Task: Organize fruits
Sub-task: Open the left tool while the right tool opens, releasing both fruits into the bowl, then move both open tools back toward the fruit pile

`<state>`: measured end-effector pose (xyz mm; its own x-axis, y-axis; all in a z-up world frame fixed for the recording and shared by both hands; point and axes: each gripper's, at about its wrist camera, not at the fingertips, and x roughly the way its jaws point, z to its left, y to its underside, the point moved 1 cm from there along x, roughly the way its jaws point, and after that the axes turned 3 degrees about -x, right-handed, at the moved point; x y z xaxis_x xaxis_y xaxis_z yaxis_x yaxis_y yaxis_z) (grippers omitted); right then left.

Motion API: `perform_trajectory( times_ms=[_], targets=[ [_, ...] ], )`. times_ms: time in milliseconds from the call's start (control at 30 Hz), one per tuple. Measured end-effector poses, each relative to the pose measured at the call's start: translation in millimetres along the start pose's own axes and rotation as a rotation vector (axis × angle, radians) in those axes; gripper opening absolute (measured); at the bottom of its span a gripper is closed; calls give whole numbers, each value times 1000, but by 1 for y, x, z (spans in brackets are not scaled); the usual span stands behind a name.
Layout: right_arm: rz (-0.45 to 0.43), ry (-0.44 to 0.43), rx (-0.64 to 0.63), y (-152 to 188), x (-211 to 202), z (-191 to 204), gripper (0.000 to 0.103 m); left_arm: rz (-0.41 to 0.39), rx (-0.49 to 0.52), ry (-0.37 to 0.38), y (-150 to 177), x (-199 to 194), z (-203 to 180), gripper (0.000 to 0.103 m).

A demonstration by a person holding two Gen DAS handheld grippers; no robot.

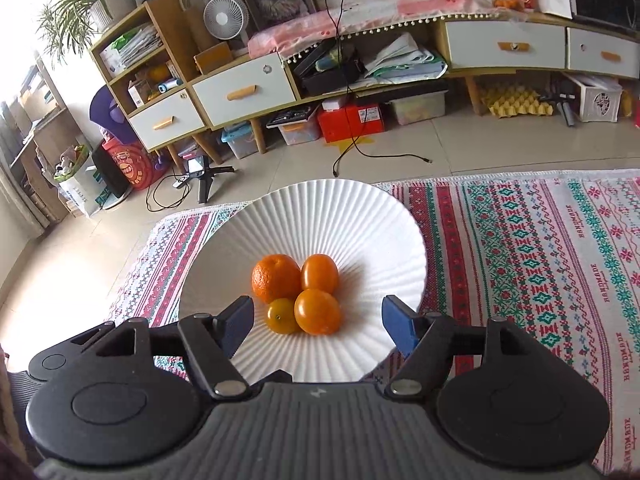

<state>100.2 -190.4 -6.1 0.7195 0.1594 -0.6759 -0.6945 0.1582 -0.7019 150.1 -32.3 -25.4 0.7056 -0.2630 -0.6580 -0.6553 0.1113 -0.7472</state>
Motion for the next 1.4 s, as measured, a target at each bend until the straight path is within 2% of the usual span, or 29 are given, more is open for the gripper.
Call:
perform_trajectory(
  times_ms=[267, 467, 600, 767, 1000, 1167, 1400],
  targets=[
    [-27, 12, 24, 9, -26, -4, 83, 24, -3, 9, 14, -24, -7, 101],
    [-31, 12, 11, 23, -40, -4, 91, 50, -8, 19, 27, -39, -7, 102],
    [-22, 13, 13, 34, -48, -8, 92, 48, -18, 46, 39, -50, -3, 102],
    [-24, 31, 2, 50, -56, -9, 97, 46, 5, 32, 54, -57, 1, 102],
    [3, 72, -47, 71, -58, -8, 97, 58, -6, 13, 72, -63, 10, 102],
    [-19, 88, -43, 79, -62, -12, 97, 41, -13, 13, 90, -72, 15, 102],
    [-27, 115, -114, 105, -66, -9, 98, 5, 32, 19, 109, -84, 11, 102]
  ],
)
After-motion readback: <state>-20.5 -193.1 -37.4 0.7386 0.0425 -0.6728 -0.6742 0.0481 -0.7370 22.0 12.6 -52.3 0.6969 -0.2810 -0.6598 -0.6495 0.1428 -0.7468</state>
